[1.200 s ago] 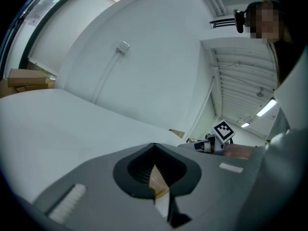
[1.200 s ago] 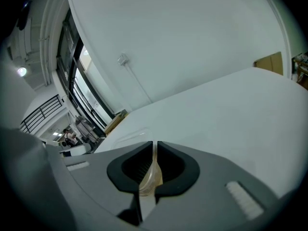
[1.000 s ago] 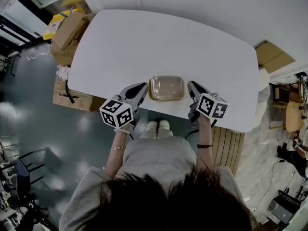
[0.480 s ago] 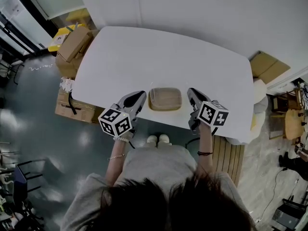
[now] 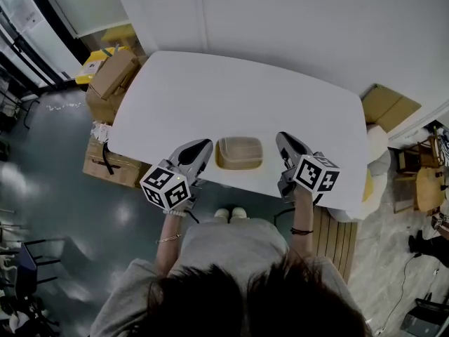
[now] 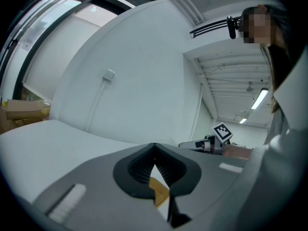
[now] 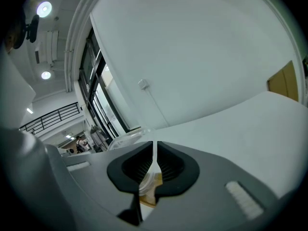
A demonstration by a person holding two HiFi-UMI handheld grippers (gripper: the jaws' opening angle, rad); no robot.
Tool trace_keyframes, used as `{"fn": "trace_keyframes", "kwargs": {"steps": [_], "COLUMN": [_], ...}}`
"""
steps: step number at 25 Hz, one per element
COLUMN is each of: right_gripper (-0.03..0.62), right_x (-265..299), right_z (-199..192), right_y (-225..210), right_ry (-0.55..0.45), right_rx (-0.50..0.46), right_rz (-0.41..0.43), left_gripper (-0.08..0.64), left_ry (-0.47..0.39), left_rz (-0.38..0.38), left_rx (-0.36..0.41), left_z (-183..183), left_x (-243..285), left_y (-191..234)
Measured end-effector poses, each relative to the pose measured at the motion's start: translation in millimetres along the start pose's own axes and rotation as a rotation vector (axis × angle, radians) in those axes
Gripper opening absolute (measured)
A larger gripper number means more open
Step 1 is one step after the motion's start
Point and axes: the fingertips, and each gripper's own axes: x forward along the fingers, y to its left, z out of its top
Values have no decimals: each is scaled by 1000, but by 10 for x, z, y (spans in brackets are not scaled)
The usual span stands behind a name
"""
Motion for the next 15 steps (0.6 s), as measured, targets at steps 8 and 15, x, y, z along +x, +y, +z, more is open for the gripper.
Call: {"fn": "trace_keyframes", "kwargs": {"steps": [8, 15], "right_gripper": [40, 41], "right_x": [-105, -187], "right_z": [174, 323], "right_y": [132, 279], "right_ry": [-43, -67], "right_rx": [-21, -51], "right_rz": [66, 132], "left_gripper": [-5, -6], "left_ry": [-44, -119], "left_rz": [-3, -10], "left_rx": [16, 32], "left_z": [129, 418], "left_x": [-54, -162], "left_y": [-109, -200]}}
